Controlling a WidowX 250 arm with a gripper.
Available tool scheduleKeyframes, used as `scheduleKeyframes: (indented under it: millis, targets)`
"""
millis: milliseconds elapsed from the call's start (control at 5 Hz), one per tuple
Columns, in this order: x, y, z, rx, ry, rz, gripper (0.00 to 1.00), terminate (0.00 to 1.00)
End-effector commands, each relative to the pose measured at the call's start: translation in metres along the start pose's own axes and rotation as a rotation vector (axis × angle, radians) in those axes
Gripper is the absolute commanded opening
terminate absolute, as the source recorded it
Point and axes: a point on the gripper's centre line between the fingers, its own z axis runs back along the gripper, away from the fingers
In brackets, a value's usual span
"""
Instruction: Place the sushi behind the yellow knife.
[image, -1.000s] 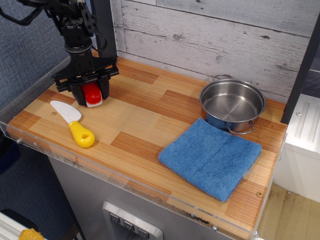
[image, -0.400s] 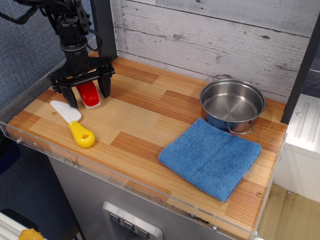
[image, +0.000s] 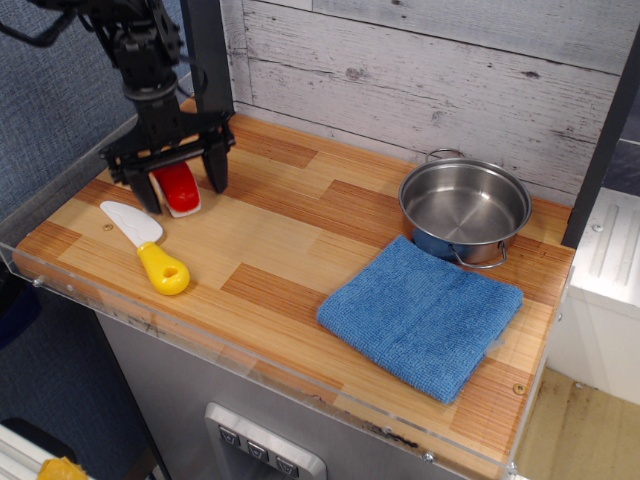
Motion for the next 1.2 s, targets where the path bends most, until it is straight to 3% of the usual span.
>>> scheduleKeyframes:
  millis: [0,200,800,1000]
  targets:
    - [-0.003,-0.02,0.071,-0.073,-0.156,-0.071,1.0,0.0]
    - [-0.012,-0.025,0.087,-0.041,-0.165,-0.065,1.0,0.0]
    - [-0.012,-0.025,0.087,-0.041,-0.165,-0.065,1.0,0.0]
    - [-0.012,-0.025,0.087,-0.041,-0.165,-0.065,1.0,1.0]
